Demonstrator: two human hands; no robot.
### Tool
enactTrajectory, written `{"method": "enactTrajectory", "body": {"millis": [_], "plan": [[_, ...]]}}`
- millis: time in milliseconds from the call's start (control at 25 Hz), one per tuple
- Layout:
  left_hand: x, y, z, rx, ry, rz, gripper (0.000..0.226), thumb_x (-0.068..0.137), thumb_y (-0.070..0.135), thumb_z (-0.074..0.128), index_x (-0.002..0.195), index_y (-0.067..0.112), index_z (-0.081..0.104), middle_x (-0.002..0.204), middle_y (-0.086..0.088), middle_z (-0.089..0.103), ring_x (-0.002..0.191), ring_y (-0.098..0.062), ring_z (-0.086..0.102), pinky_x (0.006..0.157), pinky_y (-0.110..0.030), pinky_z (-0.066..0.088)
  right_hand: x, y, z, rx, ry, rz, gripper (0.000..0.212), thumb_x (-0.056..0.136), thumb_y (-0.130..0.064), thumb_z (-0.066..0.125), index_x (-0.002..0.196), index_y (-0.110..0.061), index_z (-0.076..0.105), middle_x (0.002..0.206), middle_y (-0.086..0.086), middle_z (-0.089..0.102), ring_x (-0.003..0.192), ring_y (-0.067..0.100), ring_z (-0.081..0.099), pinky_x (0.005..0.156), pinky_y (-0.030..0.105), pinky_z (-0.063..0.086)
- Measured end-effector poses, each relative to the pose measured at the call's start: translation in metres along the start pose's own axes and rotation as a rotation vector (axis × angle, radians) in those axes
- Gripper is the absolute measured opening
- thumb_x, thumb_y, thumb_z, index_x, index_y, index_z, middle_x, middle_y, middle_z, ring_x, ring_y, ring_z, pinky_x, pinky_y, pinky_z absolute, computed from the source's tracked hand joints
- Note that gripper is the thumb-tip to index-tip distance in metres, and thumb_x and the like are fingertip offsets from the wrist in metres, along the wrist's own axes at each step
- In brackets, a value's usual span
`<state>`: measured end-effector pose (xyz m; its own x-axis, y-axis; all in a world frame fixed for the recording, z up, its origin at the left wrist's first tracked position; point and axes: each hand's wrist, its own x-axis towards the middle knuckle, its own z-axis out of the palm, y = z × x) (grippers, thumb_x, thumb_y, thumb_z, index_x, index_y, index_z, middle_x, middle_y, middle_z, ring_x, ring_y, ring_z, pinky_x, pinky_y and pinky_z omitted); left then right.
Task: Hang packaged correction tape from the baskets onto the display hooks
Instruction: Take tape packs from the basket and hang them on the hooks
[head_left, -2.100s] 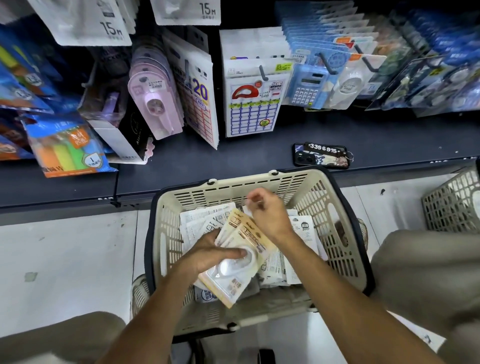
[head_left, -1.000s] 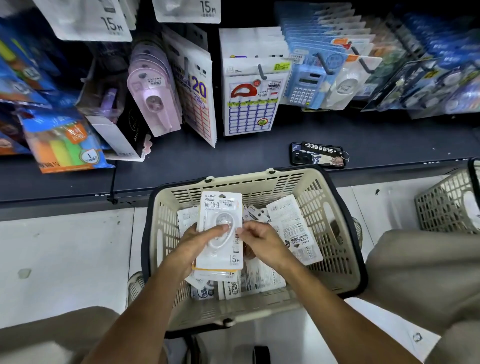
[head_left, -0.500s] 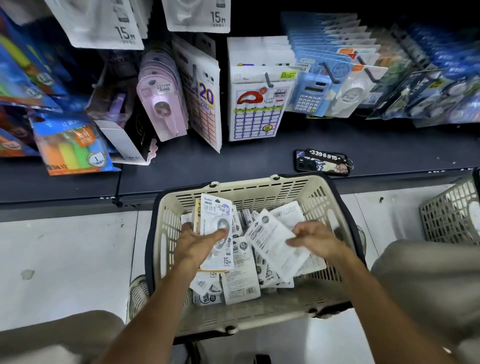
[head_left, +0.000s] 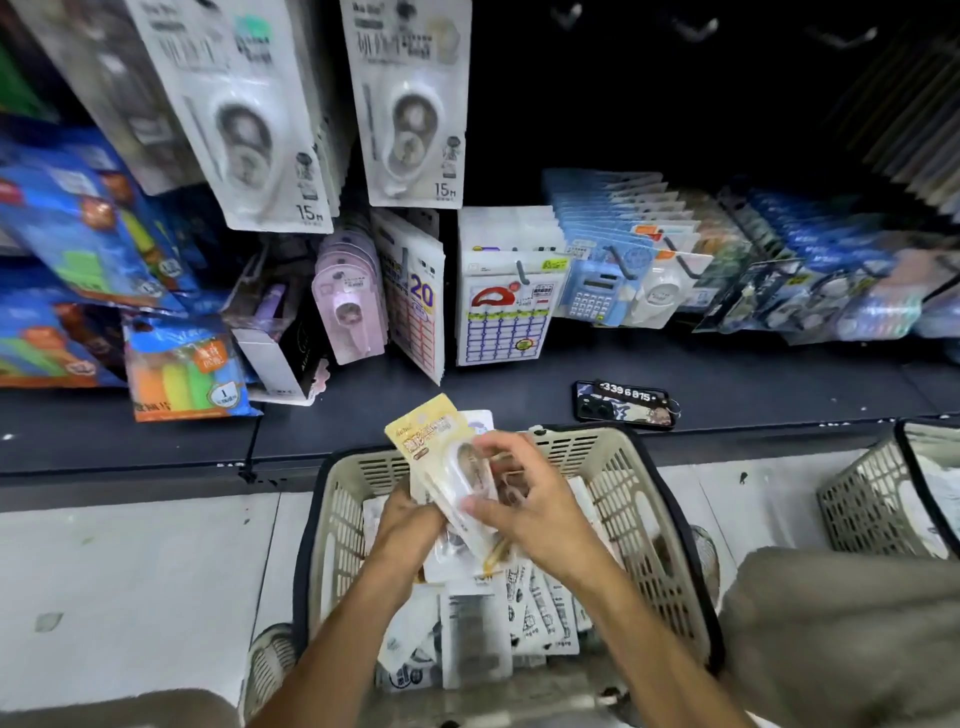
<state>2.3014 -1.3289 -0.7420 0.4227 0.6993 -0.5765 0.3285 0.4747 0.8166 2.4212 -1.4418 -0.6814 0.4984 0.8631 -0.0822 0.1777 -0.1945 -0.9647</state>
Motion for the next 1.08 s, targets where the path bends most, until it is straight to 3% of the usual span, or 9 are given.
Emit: {"method": "enactTrajectory", "body": {"millis": [120,240,320,400,560,680,920,1000,1080], "plan": [[-0.018,0.035,0.001,-0.081,-0.053,0.097,0.046,0.075,0.023,0.088,0.116,0.023,0.068,0.09,0.004,0.081,0.081,-0.016,0.078,0.068,-0.03,0.062,-0.007,-0.017,0.0,0.19,0.155,0.061,0.051,0.085,-0.014,0.079,0.126,-0.031,0.055,0.121,-0.018,0.063,0.104,0.002,0.066,0.076,0.031,0.059],[-0.036,0.076,0.0,-0.123,-0.107,0.227,0.046,0.072,0.02,0.09,0.112,0.025,0.068,0.092,0.008,0.08,0.081,-0.011,0.077,0.06,-0.02,0.057,-0.001,-0.032,-0.016,0.47,0.172,0.142,0.06,0.074,-0.022,0.085,0.123,-0.023,0.051,0.119,-0.002,0.071,0.089,0.025,0.074,0.058,0.033,0.059],[-0.051,0.107,-0.006,-0.145,-0.134,0.275,0.055,0.064,0.03,0.095,0.112,0.026,0.068,0.094,0.008,0.08,0.084,-0.012,0.078,0.065,-0.023,0.059,0.009,-0.056,-0.027,0.483,0.18,0.103,0.073,0.057,-0.034,0.094,0.115,-0.021,0.051,0.112,0.005,0.074,0.082,0.027,0.075,0.058,0.033,0.058],[-0.064,0.145,-0.017,-0.133,-0.142,0.345,0.07,0.05,0.042,0.098,0.113,0.028,0.069,0.097,0.009,0.08,0.088,-0.011,0.077,0.074,-0.028,0.058,0.024,-0.083,-0.04,0.481,0.233,-0.01,0.07,0.054,-0.035,0.097,0.107,-0.021,0.055,0.109,0.009,0.075,0.081,0.025,0.074,0.06,0.031,0.058],[-0.084,0.22,-0.043,-0.112,-0.14,0.476,0.076,0.038,0.046,0.093,0.108,0.029,0.069,0.097,0.004,0.081,0.089,-0.02,0.078,0.088,-0.044,0.059,0.058,-0.145,-0.072,0.441,0.311,-0.289,0.034,0.08,-0.028,0.081,0.109,-0.028,0.063,0.115,0.003,0.074,0.102,0.02,0.072,0.077,0.028,0.059],[-0.086,0.254,-0.056,-0.147,-0.162,0.555,0.077,0.04,0.046,0.091,0.111,0.025,0.07,0.1,-0.002,0.08,0.089,-0.024,0.078,0.085,-0.043,0.059,0.089,-0.18,-0.098,0.374,0.416,-0.347,0.027,0.09,-0.017,0.074,0.112,-0.029,0.064,0.12,0.001,0.072,0.114,0.023,0.067,0.092,0.042,0.055],[-0.078,0.266,-0.035,-0.267,-0.211,0.591,0.066,0.05,0.033,0.096,0.11,0.027,0.069,0.09,0.008,0.081,0.08,-0.01,0.078,0.067,-0.025,0.061,0.11,-0.192,-0.112,0.123,0.478,-0.191,0.033,0.093,-0.031,0.07,0.125,-0.034,0.062,0.119,-0.007,0.07,0.082,0.016,0.067,0.057,0.03,0.051],[-0.073,0.267,-0.026,-0.282,-0.23,0.566,0.069,0.048,0.04,0.095,0.111,0.027,0.071,0.099,0.001,0.081,0.089,-0.019,0.078,0.081,-0.038,0.062,0.108,-0.192,-0.111,-0.048,0.544,-0.111,0.051,0.095,-0.036,0.067,0.142,-0.034,0.048,0.142,-0.011,0.051,0.113,0.014,0.06,0.084,0.04,0.055],[-0.068,0.267,-0.021,-0.304,-0.237,0.547,0.064,0.044,0.044,0.093,0.104,0.029,0.075,0.101,-0.002,0.08,0.091,-0.024,0.078,0.076,-0.039,0.062,0.097,-0.195,-0.099,-0.221,0.608,-0.191,0.055,0.094,-0.042,0.066,0.144,-0.035,0.043,0.147,-0.015,0.041,0.131,0.009,0.045,0.101,0.036,0.044]]}}
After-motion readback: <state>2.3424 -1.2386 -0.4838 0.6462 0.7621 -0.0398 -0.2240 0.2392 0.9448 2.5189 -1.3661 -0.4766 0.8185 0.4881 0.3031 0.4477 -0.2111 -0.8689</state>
